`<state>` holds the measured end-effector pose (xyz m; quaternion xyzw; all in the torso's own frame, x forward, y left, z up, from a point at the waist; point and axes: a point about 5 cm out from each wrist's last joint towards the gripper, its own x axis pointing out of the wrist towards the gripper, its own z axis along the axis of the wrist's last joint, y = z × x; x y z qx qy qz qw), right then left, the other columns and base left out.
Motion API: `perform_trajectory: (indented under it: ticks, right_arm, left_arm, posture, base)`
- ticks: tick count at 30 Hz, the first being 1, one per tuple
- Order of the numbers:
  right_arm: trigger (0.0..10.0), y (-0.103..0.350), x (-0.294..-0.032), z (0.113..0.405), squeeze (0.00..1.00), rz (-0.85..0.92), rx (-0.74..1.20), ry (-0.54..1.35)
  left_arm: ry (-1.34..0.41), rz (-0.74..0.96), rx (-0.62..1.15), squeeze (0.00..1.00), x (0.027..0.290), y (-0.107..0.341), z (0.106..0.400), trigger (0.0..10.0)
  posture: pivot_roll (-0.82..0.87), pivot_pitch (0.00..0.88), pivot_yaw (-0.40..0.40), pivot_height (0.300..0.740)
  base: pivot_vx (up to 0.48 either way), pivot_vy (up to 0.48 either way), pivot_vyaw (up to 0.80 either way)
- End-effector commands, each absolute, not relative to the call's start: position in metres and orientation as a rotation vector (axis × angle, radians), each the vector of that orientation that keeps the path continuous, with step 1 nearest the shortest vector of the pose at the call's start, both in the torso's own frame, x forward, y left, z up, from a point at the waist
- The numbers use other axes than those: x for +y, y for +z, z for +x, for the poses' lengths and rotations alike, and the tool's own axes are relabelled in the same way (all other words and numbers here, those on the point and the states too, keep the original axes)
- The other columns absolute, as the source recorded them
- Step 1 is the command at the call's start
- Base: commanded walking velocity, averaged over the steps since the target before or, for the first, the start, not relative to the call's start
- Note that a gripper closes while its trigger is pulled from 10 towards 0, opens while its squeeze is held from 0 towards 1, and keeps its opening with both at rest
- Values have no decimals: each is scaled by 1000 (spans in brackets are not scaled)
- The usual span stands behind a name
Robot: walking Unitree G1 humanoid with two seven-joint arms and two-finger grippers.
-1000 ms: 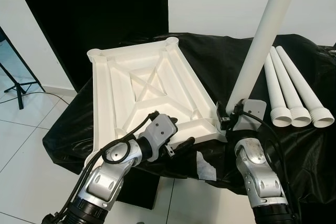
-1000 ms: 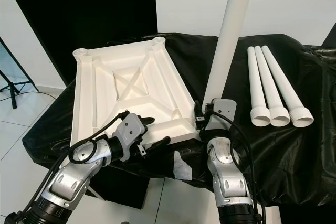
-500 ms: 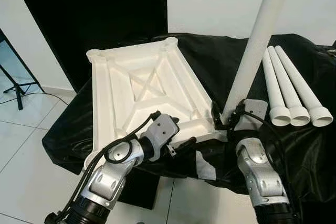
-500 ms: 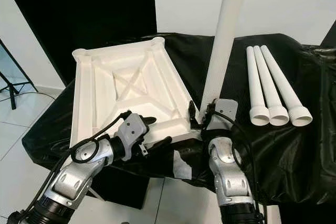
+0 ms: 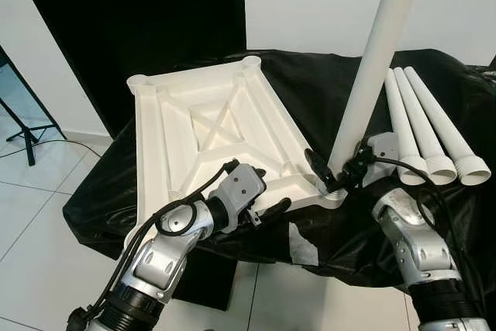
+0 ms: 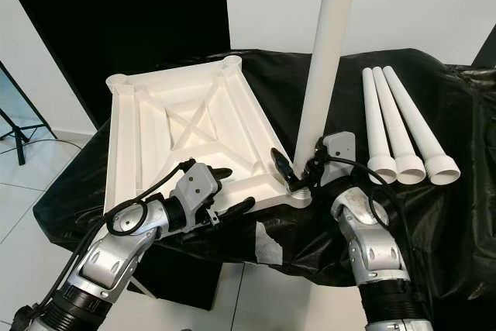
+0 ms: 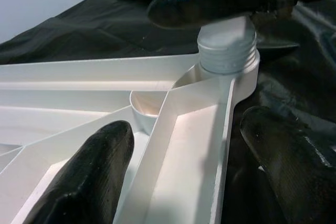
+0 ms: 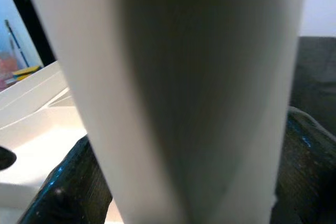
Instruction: Building children table
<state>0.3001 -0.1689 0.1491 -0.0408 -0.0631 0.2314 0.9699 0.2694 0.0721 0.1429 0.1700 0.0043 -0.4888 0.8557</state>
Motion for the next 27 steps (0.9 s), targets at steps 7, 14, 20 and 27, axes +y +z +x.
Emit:
perform_trajectory:
  ticks: [7, 14, 20, 27]
  right_arm:
    - [10000, 139, -172, 306, 0, -128, -58, 634]
    - [0, 135, -179, 309, 0, -129, -43, 620]
    - [0, 132, -182, 309, 0, -101, -48, 581]
    - [10000, 130, -183, 309, 0, -103, -38, 433]
  left_arm:
    - [-1023, 386, 7, 0, 76, 144, 273, 10000]
    - [-1017, 387, 7, 0, 77, 144, 273, 10000]
    - [-1014, 386, 8, 0, 78, 144, 274, 10000]
    - [-1006, 387, 4, 0, 79, 144, 274, 10000]
  posture:
    - [0, 0, 48, 740]
    - [4, 0, 45, 740]
    - [3, 0, 44, 740]
    - [9, 0, 35, 740]
  base:
    - [0, 0, 0]
    - [0, 0, 0]
    - [0, 0, 0]
    - [0, 0, 0]
